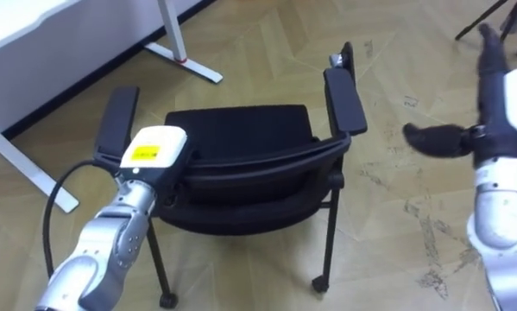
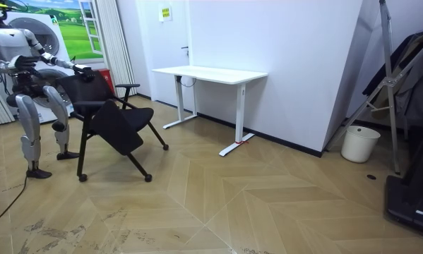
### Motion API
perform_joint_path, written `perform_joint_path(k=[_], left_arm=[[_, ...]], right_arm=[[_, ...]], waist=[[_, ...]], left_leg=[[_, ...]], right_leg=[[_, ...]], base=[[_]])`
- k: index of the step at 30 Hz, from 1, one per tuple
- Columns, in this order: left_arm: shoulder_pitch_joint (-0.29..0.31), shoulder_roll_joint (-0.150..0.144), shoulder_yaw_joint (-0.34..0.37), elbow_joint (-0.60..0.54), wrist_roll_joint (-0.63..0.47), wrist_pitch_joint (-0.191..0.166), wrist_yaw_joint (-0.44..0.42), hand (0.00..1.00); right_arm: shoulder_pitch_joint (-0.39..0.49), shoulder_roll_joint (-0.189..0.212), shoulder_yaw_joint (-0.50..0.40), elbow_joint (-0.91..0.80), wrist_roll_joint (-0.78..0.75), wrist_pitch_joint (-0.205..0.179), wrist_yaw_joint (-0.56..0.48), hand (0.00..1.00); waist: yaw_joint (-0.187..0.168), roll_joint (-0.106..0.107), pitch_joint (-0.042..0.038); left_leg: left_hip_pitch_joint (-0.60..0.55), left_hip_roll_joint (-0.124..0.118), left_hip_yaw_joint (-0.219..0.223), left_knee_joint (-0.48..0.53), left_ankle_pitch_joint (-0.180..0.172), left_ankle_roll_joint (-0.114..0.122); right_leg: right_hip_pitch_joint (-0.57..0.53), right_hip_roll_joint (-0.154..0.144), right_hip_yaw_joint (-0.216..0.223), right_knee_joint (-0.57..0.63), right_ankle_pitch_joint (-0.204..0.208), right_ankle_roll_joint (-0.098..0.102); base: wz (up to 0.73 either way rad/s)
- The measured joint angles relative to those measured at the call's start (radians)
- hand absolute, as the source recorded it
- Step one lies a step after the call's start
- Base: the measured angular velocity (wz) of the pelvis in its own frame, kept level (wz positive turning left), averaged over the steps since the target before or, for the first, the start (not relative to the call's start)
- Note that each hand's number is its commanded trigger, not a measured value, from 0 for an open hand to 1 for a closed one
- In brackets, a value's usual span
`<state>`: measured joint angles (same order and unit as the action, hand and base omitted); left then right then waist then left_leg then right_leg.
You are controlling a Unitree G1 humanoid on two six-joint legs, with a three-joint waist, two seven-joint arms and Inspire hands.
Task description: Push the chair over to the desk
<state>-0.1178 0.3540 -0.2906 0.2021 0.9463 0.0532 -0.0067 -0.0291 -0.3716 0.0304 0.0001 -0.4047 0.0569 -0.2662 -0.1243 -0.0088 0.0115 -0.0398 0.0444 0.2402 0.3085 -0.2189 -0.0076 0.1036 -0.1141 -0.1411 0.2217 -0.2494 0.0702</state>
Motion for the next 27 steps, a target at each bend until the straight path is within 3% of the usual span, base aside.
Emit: perform_joint_path(k=[5,10,23,27], left_arm=[[-0.001,0.001,-0.002,-0.011,0.0,-0.011,-0.002,1.0],[0.0,0.01,-0.008,-0.024,0.006,-0.021,-0.005,1.0],[-0.007,0.012,-0.008,-0.026,0.015,-0.034,-0.005,1.0],[-0.014,0.012,-0.01,-0.024,0.029,-0.046,-0.01,1.0]], right_arm=[[0.0,-0.001,0.012,-0.01,-0.041,0.0,0.061,0.0],[0.0,-0.001,0.028,-0.018,-0.096,0.0,0.107,0.0],[-0.055,-0.028,0.047,-0.053,-0.279,-0.002,0.208,0.0],[-0.059,-0.028,0.074,-0.053,-0.302,-0.002,0.26,0.0]], waist=[[0.021,-0.004,0.0014],[0.038,-0.021,0.0012],[0.048,-0.031,-0.0005],[0.048,-0.046,-0.001]], left_leg=[[0.0,-0.002,0.001,-0.005,0.0,0.0],[0.008,-0.003,0.001,-0.01,0.0,0.0],[0.001,-0.003,-0.01,-0.007,0.001,-0.001],[0.0,-0.004,-0.026,-0.008,0.003,-0.004]], right_leg=[[-0.003,-0.004,-0.017,0.001,0.0,0.0],[0.0,-0.005,-0.027,0.001,0.0,0.0],[0.001,-0.004,-0.034,0.0,0.0,0.0],[0.005,-0.002,-0.049,0.0,0.0,0.0]], base=[[0.0],[-0.02],[0.02],[0.09]])
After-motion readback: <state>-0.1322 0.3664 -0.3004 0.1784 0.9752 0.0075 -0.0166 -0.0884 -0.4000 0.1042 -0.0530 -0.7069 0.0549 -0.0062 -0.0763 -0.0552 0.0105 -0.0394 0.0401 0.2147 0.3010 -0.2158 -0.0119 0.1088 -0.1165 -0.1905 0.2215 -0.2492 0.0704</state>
